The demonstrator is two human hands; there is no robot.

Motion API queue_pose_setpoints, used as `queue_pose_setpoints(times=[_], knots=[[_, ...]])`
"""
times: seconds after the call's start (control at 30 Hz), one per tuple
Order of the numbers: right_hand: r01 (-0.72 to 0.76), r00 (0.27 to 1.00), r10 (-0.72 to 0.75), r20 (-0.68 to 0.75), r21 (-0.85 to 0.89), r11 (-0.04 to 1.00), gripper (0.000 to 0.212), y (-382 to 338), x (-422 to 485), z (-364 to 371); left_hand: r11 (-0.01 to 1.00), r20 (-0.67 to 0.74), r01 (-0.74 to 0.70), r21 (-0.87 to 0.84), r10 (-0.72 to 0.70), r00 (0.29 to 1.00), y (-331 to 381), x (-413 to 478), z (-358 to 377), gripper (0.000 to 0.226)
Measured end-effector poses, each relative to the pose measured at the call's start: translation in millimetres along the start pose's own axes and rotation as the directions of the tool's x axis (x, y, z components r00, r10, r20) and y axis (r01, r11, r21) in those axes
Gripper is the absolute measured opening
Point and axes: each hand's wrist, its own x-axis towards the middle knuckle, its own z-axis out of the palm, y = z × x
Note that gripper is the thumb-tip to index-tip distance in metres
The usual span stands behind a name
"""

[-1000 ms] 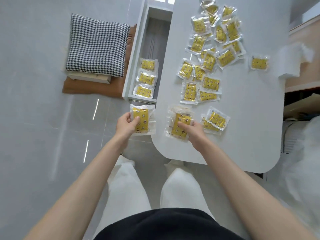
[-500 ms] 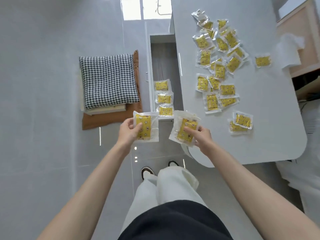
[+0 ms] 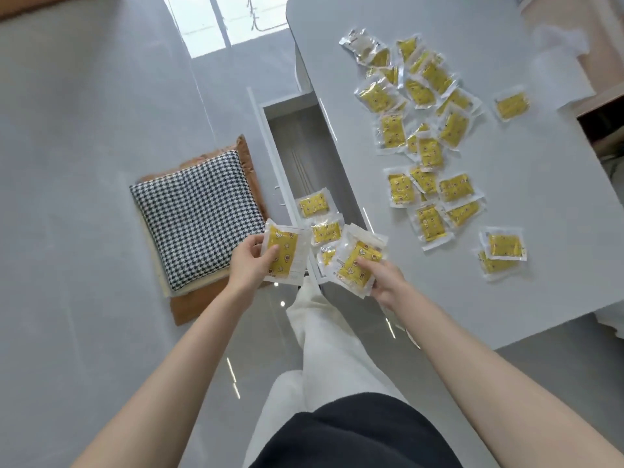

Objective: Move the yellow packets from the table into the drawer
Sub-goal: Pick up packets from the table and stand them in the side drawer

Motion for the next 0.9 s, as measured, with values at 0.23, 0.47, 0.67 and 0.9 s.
queue_pose_setpoints(times=[0.23, 0.47, 0.67, 0.9], knots=[[-0.060, 0.998, 0.064, -0.024, 0.161, 0.985, 0.030, -32, 35, 49, 0.983, 0.052, -0.064, 0.170, 0.056, 0.997, 45, 78, -10, 0.031], [-0.084, 0.983, 0.121, -0.137, 0.255, 0.963, 0.018, -31, 88, 93, 0.960, 0.119, -0.099, 0.261, 0.070, 0.990, 60, 170, -1, 0.033], [-0.016, 0.961, 0.096, -0.260, 0.294, 0.956, 0.019, -31, 151, 126, 0.929, 0.221, -0.152, 0.337, 0.079, 0.972, 53, 250, 18, 0.032], [-0.002, 0.942, 0.145, -0.302, 0.428, 0.904, 0.055, -26, 248, 150, 0.855, 0.270, -0.211, 0.474, 0.087, 0.959, 33, 351, 70, 0.025]])
